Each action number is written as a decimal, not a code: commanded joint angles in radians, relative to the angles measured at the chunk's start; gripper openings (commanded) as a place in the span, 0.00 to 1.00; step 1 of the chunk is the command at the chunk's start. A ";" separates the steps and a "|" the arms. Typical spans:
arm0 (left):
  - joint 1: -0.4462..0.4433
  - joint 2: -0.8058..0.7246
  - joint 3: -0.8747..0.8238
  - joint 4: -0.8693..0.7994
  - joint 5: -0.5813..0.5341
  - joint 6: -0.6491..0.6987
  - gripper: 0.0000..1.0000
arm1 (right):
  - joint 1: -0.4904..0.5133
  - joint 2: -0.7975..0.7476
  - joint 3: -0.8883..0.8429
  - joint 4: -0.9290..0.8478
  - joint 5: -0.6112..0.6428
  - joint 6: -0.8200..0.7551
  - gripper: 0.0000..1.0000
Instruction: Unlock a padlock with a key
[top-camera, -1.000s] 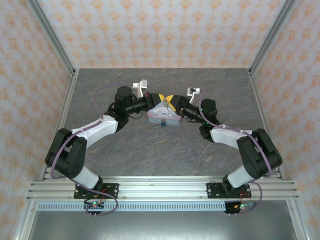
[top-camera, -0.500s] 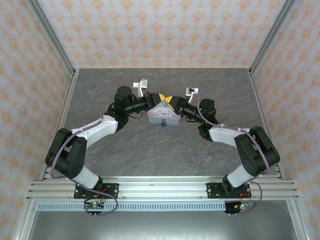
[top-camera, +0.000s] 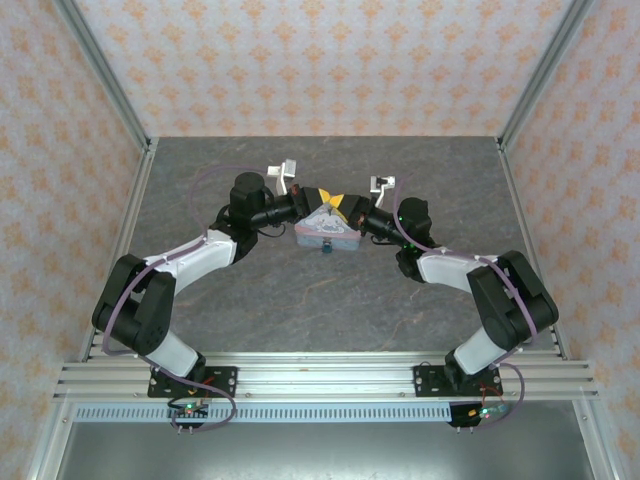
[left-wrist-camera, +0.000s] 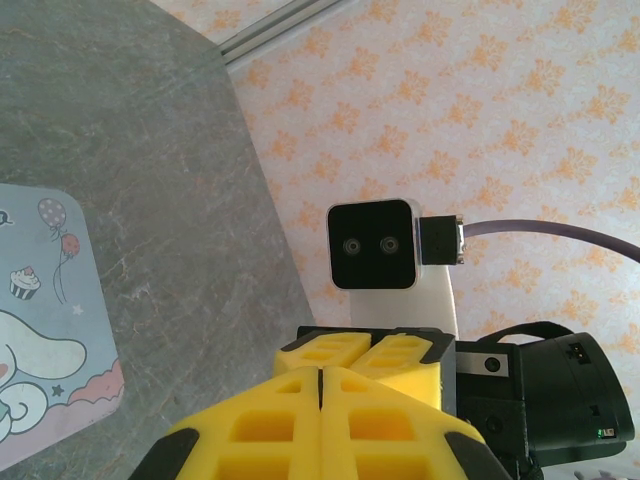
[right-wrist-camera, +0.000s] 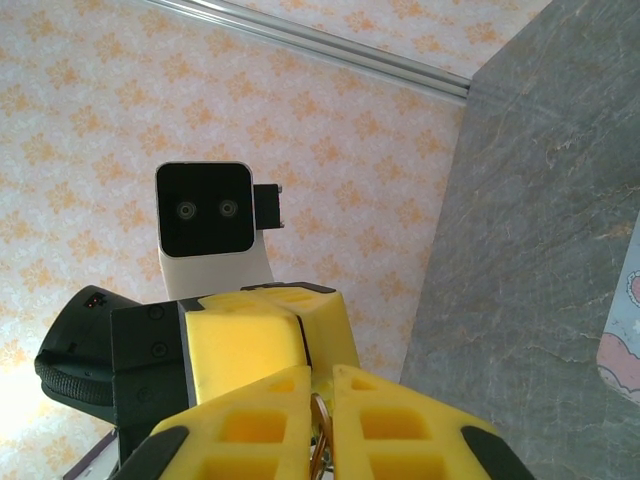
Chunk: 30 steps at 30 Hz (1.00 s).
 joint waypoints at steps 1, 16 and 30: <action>-0.008 0.010 0.037 -0.005 0.030 0.015 0.00 | 0.007 0.005 0.027 0.056 -0.035 -0.021 0.06; 0.002 -0.053 0.033 -0.155 -0.141 0.016 0.54 | -0.003 -0.064 -0.062 -0.016 0.034 -0.058 0.00; -0.095 -0.279 -0.172 -0.533 -0.590 0.177 0.93 | 0.037 -0.100 -0.212 -0.119 0.150 -0.040 0.00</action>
